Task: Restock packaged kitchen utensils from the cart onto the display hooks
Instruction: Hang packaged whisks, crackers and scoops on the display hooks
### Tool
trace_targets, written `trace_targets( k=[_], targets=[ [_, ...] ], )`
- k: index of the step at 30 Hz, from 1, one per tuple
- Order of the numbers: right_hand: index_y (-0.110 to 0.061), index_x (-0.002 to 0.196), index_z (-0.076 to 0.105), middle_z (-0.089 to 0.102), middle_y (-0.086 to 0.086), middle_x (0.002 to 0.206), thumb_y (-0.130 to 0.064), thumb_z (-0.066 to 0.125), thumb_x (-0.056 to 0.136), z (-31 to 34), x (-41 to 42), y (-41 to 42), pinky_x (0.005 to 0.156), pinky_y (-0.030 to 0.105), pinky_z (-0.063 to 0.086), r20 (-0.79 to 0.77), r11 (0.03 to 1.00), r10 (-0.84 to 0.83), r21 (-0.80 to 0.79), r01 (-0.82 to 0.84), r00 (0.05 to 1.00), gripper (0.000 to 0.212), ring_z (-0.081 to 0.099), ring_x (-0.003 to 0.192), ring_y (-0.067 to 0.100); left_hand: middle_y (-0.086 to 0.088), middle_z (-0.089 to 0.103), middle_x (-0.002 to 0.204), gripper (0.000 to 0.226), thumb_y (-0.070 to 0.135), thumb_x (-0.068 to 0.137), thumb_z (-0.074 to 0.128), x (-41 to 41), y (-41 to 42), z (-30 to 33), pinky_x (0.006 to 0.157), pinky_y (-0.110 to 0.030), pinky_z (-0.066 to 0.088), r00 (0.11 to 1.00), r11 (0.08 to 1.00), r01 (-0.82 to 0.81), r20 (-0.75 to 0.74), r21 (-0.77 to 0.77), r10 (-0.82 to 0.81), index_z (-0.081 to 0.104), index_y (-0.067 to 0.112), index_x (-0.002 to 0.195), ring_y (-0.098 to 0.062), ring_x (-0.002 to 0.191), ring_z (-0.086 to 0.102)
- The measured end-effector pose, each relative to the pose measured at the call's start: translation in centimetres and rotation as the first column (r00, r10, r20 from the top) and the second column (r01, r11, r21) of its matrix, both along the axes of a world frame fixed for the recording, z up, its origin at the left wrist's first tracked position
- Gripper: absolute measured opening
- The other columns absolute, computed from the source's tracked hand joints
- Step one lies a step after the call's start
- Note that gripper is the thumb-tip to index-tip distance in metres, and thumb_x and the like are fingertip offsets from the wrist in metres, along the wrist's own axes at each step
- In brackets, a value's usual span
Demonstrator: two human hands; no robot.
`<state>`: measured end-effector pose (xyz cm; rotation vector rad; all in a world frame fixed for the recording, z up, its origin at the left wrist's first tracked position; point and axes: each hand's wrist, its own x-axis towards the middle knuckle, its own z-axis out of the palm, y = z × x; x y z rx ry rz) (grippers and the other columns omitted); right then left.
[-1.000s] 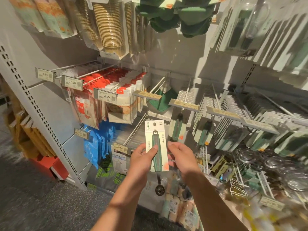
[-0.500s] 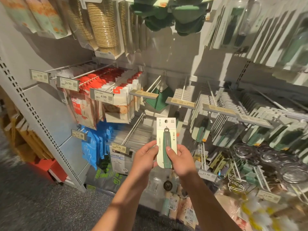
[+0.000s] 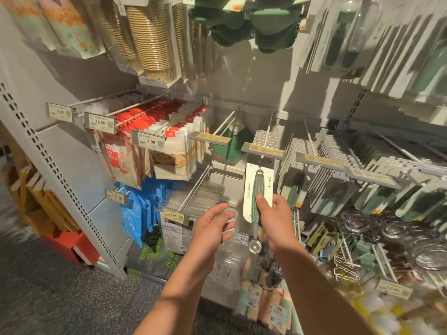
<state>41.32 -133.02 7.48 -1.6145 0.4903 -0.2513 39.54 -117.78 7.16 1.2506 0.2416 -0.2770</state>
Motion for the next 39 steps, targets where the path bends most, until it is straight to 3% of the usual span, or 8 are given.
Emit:
trace_targets(
  k=[3,9,13,20,26,29,34,39],
  targets=[
    [-0.021,0.112,0.052,0.062,-0.009,0.102,-0.034,0.059,0.104,-0.1,1.3,-0.5,0.091,0.037,0.048,-0.012,0.999,-0.006,-0.035,0.005,1.000,0.017,0.058,0.090,0.008,-0.002,0.077,0.113,0.018,0.021,0.099,0.066,0.3,-0.1,0.0,0.082,-0.030,0.055,1.000,1.000,0.003,0.007,0.014,-0.003,0.068,0.029,0.116,-0.018,0.105,0.071],
    [-0.010,0.121,0.059,0.066,0.007,0.119,-0.038,0.065,0.100,0.0,4.7,-1.3,0.093,0.038,0.047,-0.091,0.995,-0.087,-0.061,0.081,0.992,0.035,0.061,0.107,0.027,-0.006,0.075,0.117,0.018,0.020,0.099,0.066,0.7,-0.1,0.3,0.081,-0.029,0.055,1.000,1.000,-0.005,0.007,0.009,0.005,0.069,0.028,0.115,-0.017,0.102,0.069],
    [-0.010,0.109,0.051,0.060,0.007,0.109,-0.033,0.064,0.102,0.1,6.4,-1.8,0.091,0.034,0.043,-0.145,0.992,-0.101,-0.088,0.088,0.984,0.028,0.055,0.103,0.026,-0.009,0.076,0.117,0.017,0.017,0.098,0.066,1.1,-0.1,0.7,0.080,-0.029,0.054,1.000,1.000,-0.029,0.005,-0.006,0.029,0.070,0.027,0.112,-0.016,0.097,0.068],
    [-0.001,0.138,0.058,0.059,0.013,0.142,-0.047,0.062,0.100,-1.2,6.8,-1.7,0.110,0.043,0.045,-0.278,0.990,-0.043,-0.141,0.004,0.959,0.059,0.056,0.128,0.038,-0.003,0.078,0.110,0.017,0.018,0.101,0.063,1.5,-0.3,0.1,0.080,-0.030,0.056,0.999,0.999,-0.037,-0.019,0.012,0.038,0.070,0.025,0.116,-0.016,0.096,0.070],
    [0.001,0.093,0.071,0.070,0.014,0.094,-0.041,0.061,0.102,-4.2,3.9,-1.9,0.086,0.044,0.053,-0.347,0.983,-0.045,-0.185,-0.021,0.937,0.044,0.064,0.086,0.031,-0.004,0.076,0.111,0.017,0.019,0.104,0.059,0.9,-0.3,-1.1,0.077,-0.029,0.054,0.996,0.999,0.011,-0.084,0.044,-0.008,0.067,0.022,0.119,-0.016,0.093,0.069],
    [-0.016,0.060,0.043,0.043,0.002,0.057,-0.036,0.060,0.103,-4.7,1.7,-1.7,0.056,0.034,0.031,-0.320,0.990,-0.055,-0.144,0.009,0.946,0.050,0.037,0.054,0.020,-0.004,0.074,0.110,0.017,0.020,0.105,0.057,0.3,-0.7,-1.5,0.075,-0.028,0.052,0.990,0.994,0.091,-0.116,0.058,-0.084,0.064,0.020,0.121,-0.016,0.092,0.067],
    [-0.015,0.080,0.058,0.051,0.010,0.071,-0.043,0.056,0.104,-5.0,-3.3,-2.1,0.057,0.027,0.034,-0.262,0.994,-0.079,-0.095,0.056,0.962,0.037,0.041,0.057,0.018,-0.004,0.071,0.106,0.014,0.020,0.105,0.057,-0.6,-1.8,-2.4,0.076,-0.030,0.049,0.963,0.946,0.257,-0.133,0.197,-0.234,0.063,0.021,0.117,-0.014,0.085,0.063],
    [-0.014,0.076,0.061,0.061,0.004,0.068,-0.037,0.059,0.104,-5.8,-12.0,-3.0,0.056,0.025,0.044,-0.306,0.953,-0.276,0.038,0.302,0.911,0.036,0.053,0.059,0.015,-0.007,0.064,0.088,0.013,0.014,0.101,0.060,-2.7,-3.9,-3.6,0.059,-0.026,0.041,0.881,0.795,0.458,-0.080,0.398,-0.467,0.067,0.020,0.091,-0.015,0.068,0.054]
  ],
)
